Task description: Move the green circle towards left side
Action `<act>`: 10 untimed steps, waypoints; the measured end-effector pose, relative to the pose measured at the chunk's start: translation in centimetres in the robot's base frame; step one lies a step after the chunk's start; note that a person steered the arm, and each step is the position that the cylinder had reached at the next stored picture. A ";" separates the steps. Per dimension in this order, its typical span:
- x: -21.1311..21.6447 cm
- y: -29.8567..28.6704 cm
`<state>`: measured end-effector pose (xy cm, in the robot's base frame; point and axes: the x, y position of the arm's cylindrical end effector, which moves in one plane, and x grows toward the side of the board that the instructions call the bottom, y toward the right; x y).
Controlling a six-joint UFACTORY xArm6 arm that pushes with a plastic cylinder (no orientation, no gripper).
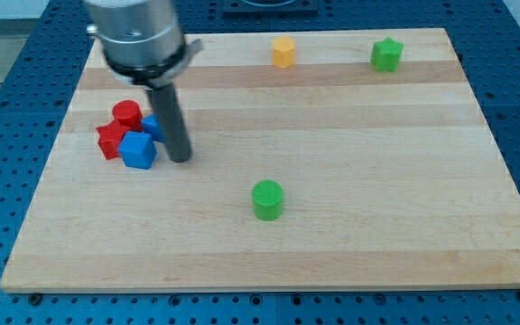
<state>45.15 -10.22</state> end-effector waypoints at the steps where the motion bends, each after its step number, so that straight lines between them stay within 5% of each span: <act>1: 0.0 7.1; 3: 0.0 14.8; 5: -1.1 15.2; 7: 4.8 19.1; 10: 7.9 4.4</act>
<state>53.04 -5.78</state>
